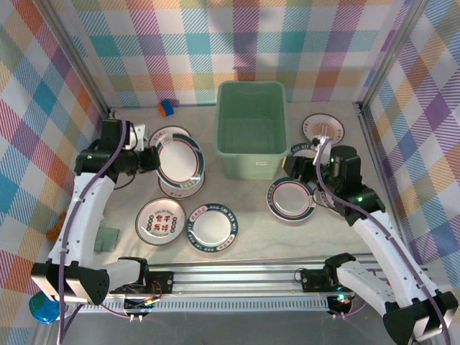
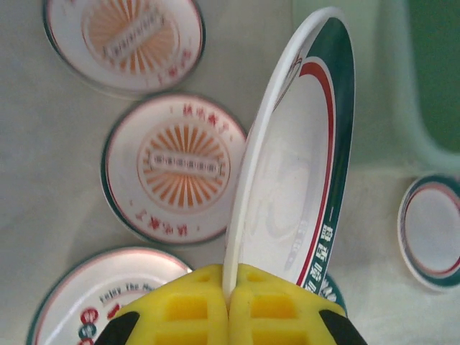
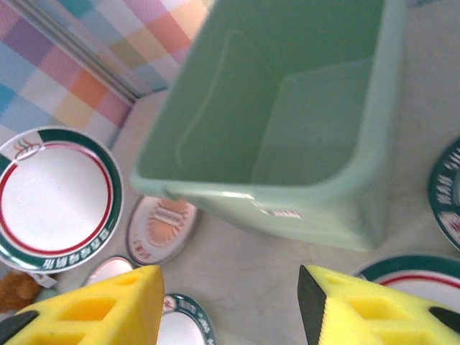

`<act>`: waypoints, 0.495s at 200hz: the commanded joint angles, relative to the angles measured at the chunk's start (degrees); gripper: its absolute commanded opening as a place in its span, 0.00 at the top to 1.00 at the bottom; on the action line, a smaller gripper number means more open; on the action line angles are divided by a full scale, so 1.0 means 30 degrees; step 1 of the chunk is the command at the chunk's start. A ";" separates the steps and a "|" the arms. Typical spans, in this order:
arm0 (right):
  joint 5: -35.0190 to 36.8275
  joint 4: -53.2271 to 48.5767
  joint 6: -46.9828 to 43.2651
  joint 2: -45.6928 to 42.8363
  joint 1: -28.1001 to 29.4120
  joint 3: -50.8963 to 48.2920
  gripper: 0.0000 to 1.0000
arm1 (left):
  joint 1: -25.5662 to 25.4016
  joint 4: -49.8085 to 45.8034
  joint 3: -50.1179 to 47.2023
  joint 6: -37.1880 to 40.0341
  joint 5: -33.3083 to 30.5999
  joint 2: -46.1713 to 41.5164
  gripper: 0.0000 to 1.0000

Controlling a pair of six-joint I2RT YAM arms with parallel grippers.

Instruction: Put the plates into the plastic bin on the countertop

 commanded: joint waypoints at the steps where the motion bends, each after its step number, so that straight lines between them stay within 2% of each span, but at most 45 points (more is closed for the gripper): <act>1: -0.1487 -0.1013 0.0635 0.1443 0.0238 0.2186 0.48 | 0.0135 0.0679 0.2455 -0.0663 -0.0091 -0.0002 1.00; 35: -0.4075 -0.0785 0.0605 0.4970 0.0984 0.6071 0.48 | -0.0267 0.3683 0.3565 -0.3140 0.4099 0.1010 1.00; 64: -0.5125 0.0424 0.0851 0.7397 0.1498 0.8189 0.48 | -0.1873 0.5268 0.3937 -0.4266 0.4584 0.2148 1.00; 99: -0.5433 0.2120 0.2195 0.8695 0.1510 0.8333 0.49 | -0.3436 0.7116 0.4100 -0.5235 0.5829 0.3071 1.00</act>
